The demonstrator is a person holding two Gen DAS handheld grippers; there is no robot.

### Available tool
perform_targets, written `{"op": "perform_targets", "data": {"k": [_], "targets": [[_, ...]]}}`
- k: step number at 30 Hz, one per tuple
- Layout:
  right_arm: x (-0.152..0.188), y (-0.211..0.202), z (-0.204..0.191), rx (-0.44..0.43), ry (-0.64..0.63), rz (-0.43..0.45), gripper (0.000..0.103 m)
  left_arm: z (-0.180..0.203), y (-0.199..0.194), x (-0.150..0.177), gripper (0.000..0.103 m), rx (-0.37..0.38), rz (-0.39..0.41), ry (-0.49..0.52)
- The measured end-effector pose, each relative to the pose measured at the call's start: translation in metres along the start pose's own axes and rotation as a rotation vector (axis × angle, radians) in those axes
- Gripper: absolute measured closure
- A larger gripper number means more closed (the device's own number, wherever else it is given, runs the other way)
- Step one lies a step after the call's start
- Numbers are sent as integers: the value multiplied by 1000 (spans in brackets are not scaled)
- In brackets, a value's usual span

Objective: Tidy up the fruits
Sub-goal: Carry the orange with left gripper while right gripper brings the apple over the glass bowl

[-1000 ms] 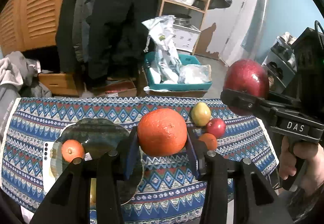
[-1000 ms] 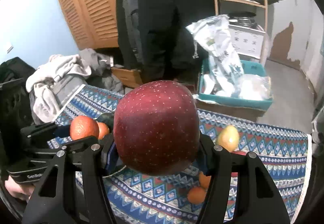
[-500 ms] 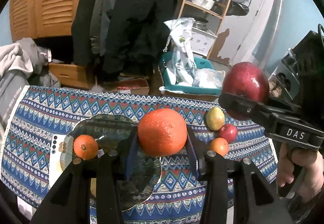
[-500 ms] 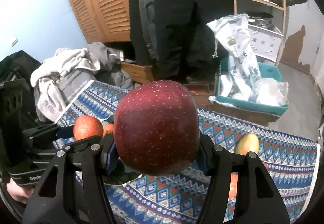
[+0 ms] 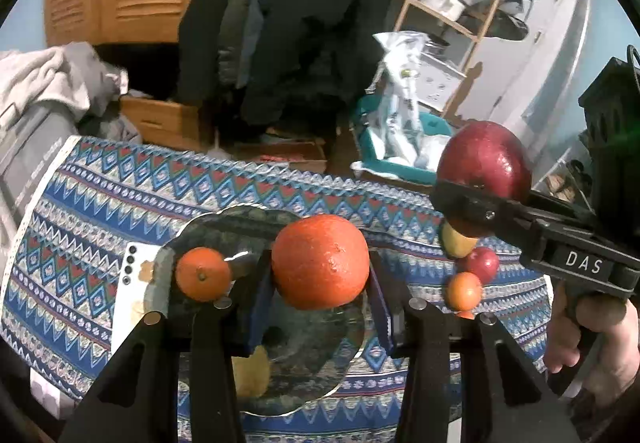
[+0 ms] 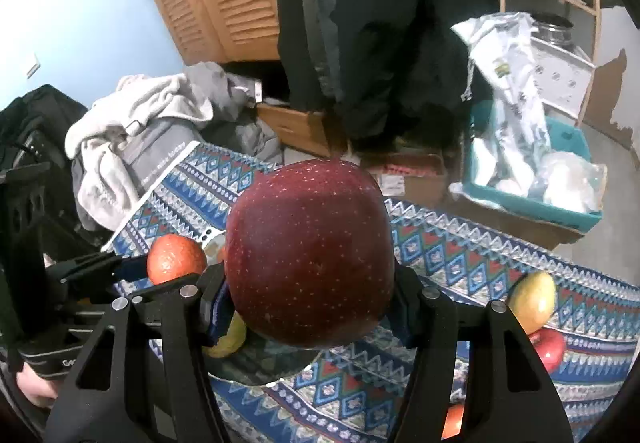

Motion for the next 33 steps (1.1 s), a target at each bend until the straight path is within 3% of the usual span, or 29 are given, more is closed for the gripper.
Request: {"op": "perform_targets", "data": {"k": [7, 20, 33], "targets": [[4, 35, -3, -13, 2, -52, 41, -32, 20, 1, 58, -19, -59, -75], [31, 90, -11, -57, 4, -181, 41, -49, 64, 22, 58, -94, -170, -78], [56, 118, -11, -84, 12, -270, 41, -62, 91, 35, 58, -151, -244, -86]]}}
Point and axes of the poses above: each gripper's, at about its wrist camera, not at the fingertips, and y roughly the way its jaws point, z to its right, x to its underside, the point moved 1 cm from there along y, roughly the way its jaws point, and after that the axes turned 11 degrees about -y, right-handed, at the moved point
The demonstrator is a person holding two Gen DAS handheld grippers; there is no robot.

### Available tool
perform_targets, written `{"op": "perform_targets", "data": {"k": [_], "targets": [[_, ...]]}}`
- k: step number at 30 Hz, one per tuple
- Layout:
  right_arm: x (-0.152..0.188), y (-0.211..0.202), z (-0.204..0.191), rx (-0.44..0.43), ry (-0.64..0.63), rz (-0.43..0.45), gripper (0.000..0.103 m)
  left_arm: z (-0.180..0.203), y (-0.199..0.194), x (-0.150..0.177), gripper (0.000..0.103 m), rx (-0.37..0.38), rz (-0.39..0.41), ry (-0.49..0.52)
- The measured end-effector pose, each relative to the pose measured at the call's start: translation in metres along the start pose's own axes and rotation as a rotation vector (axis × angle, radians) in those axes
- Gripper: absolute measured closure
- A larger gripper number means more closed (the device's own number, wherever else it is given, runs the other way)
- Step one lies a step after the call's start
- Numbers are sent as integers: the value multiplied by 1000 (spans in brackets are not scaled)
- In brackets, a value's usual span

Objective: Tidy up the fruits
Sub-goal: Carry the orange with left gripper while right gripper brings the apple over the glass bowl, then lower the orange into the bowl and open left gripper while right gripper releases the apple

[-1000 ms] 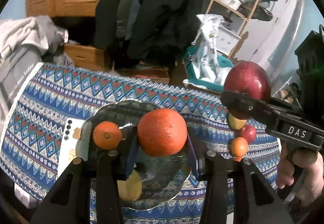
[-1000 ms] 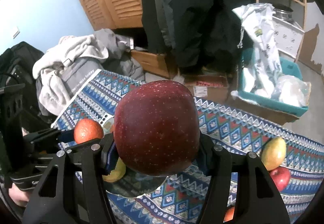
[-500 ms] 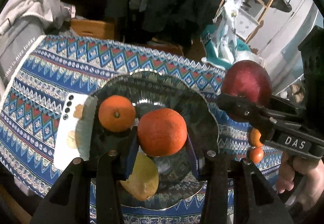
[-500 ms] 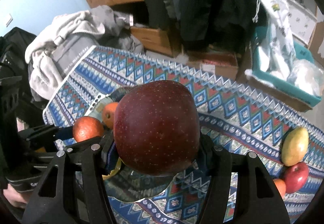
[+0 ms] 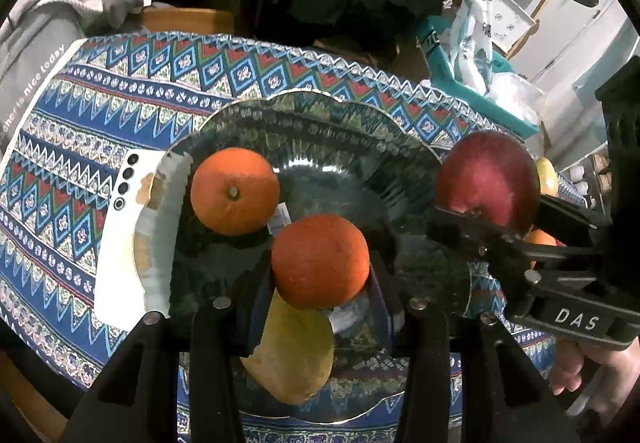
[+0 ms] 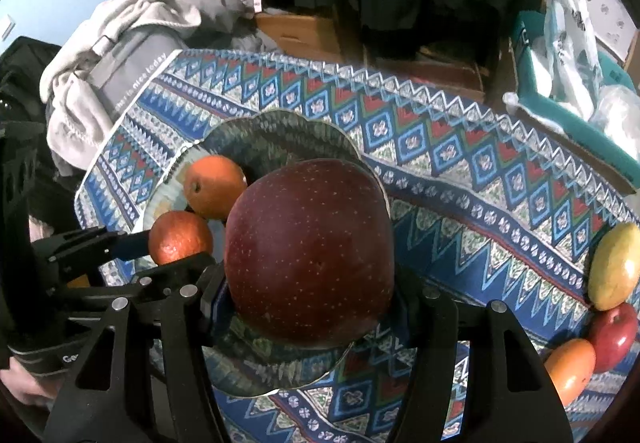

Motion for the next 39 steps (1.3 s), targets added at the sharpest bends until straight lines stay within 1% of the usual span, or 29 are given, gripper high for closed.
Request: {"op": "perform_targets", "data": {"k": [5, 11, 15, 17, 23, 24, 26, 33, 39], "targets": [[4, 9, -1, -22, 10, -30, 41, -4, 9, 2, 58, -22, -31, -7], [8, 17, 2, -31, 30, -53, 41, -8, 10, 1, 58, -14, -37, -24], [7, 17, 2, -40, 39, -54, 40, -8, 8, 2, 57, -24, -39, -24], [7, 17, 3, -48, 47, -55, 40, -9, 8, 3, 54, -27, -44, -28], [7, 17, 3, -59, 49, -54, 38, -10, 5, 6, 53, -35, -50, -30], [7, 16, 2, -88, 57, -44, 36, -9, 4, 6, 53, -36, -49, -29], [7, 14, 1, -71, 52, -41, 36, -9, 0, 7, 53, -39, -43, -22], [6, 2, 7, -54, 66, -19, 36, -3, -10, 8, 50, -38, -19, -7], [6, -20, 10, 10, 62, 4, 36, 5, -17, 7, 45, -31, 0, 11]]}}
Point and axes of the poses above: each gripper's, at about its wrist camera, not at the fingertips, and y roughly the way its jaws point, z to its right, x to its underside, the point moved 1 cm from there along y, roughly the way its jaws point, and after that the axes turned 11 degrees about -y, right-handed, at the moved point
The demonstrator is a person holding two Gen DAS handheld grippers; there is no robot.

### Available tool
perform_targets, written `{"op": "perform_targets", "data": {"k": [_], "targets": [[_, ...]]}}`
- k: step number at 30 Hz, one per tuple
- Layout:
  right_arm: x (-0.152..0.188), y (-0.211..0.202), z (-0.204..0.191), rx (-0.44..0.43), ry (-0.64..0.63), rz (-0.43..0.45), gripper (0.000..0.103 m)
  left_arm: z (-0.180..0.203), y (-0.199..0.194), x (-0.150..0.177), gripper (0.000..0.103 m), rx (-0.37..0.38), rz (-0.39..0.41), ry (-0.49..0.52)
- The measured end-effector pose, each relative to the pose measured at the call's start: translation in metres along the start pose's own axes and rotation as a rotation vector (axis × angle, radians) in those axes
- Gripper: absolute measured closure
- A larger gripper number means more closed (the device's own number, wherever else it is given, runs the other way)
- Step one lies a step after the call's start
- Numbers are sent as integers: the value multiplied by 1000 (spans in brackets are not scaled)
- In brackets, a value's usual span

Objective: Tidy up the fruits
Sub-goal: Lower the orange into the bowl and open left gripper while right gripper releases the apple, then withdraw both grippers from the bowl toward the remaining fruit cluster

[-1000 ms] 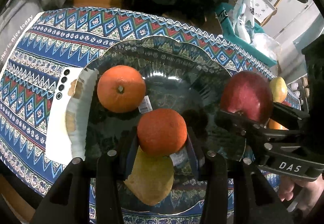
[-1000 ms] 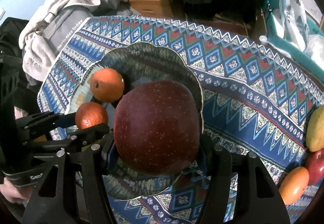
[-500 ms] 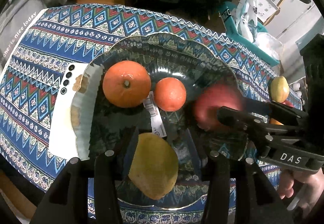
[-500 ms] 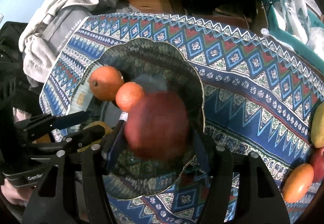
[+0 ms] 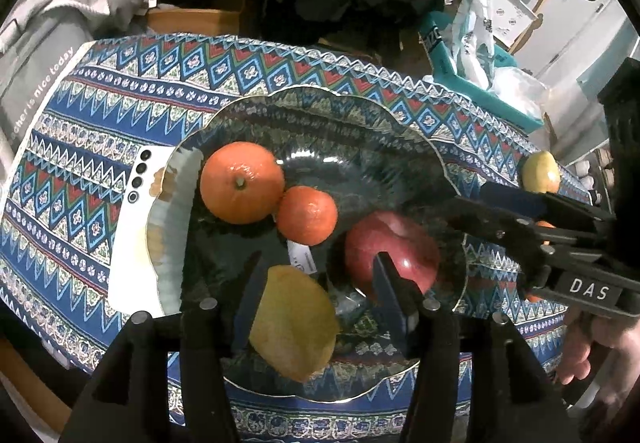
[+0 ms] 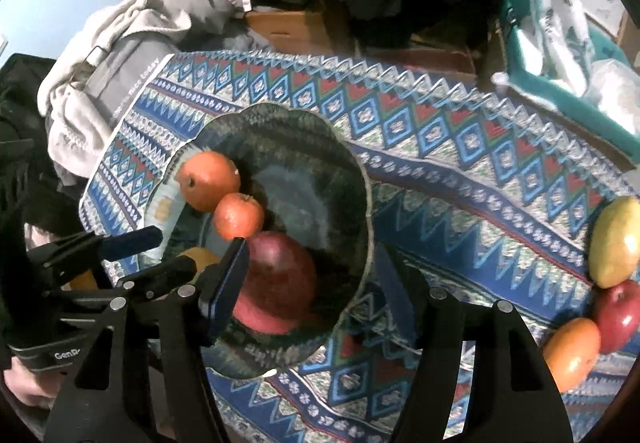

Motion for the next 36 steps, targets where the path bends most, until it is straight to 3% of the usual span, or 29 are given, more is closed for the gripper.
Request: {"op": "perform_targets", "data": {"k": [14, 36], "targets": [[22, -55, 27, 117, 63, 41, 34, 38, -16, 4, 30, 34, 31, 59], [91, -135, 90, 254, 202, 95, 30, 124, -43, 25, 23, 65, 89, 195]]}}
Point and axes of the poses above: each gripper's, at about its wrist camera, not at the fingertips, and y roughly the way its jaws point, z to its right, x to its underside, the point moved 1 cm from there along y, roughly the way its jaws point, and after that the axes turned 11 degrees about -y, right-handed, at the moved point
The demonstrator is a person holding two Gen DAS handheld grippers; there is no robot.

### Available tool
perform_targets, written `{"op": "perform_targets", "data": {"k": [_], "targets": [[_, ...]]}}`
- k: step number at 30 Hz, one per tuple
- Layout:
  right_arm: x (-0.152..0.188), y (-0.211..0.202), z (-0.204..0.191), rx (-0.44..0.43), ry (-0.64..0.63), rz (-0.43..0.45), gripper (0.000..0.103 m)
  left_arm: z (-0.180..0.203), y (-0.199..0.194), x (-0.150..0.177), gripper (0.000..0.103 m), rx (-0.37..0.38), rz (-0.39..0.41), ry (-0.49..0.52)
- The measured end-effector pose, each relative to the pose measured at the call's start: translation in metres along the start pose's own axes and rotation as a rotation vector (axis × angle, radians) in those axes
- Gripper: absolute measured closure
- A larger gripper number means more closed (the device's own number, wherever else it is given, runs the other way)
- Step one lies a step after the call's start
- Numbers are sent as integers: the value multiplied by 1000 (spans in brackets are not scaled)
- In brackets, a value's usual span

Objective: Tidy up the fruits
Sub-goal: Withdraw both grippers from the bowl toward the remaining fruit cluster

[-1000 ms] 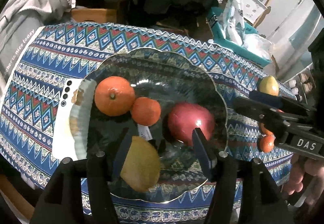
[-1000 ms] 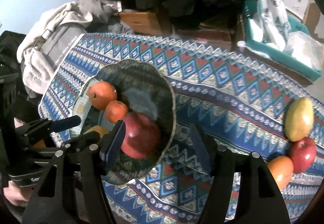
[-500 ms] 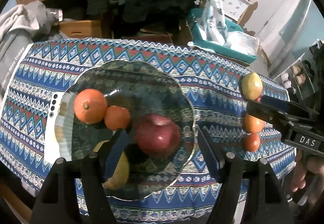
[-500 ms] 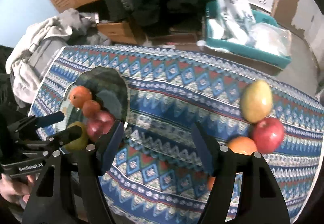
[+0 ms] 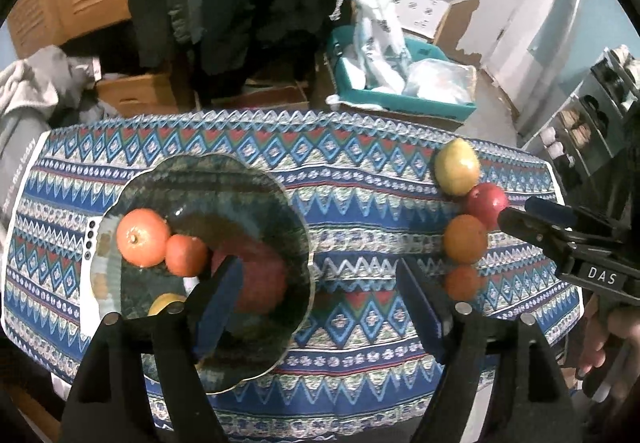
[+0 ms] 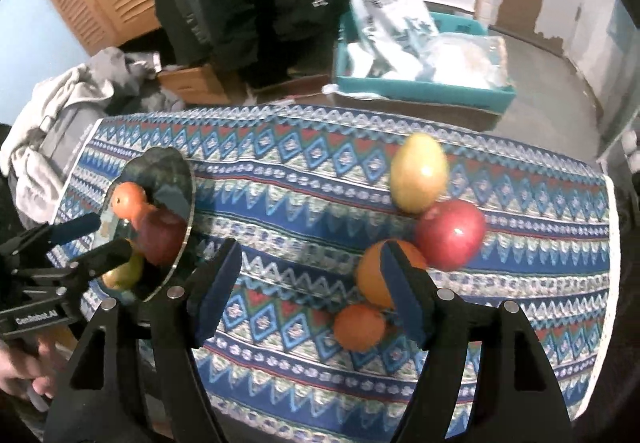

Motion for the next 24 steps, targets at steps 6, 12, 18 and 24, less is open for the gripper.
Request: {"op": "perform_targets", "data": {"k": [6, 12, 18, 24], "targets": [[16, -15, 26, 19, 52, 4, 29, 22, 1, 2, 23, 8, 4, 29], [28, -27, 49, 43, 93, 13, 26, 44, 6, 3, 23, 16, 1, 67], [38, -29, 71, 51, 132, 11, 25, 59, 14, -1, 23, 26, -12, 85], [44, -18, 90, 63, 175, -10, 25, 70, 25, -8, 23, 30, -23, 91]]}}
Point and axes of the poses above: each gripper's, at about its wrist camera, not at the fingertips, and y roughly the way its jaws point, z to its right, x to its underside, the point moved 1 cm from there along y, roughly the way its jaws point, and after that the axes turned 11 degrees about -y, right-handed, at the moved point
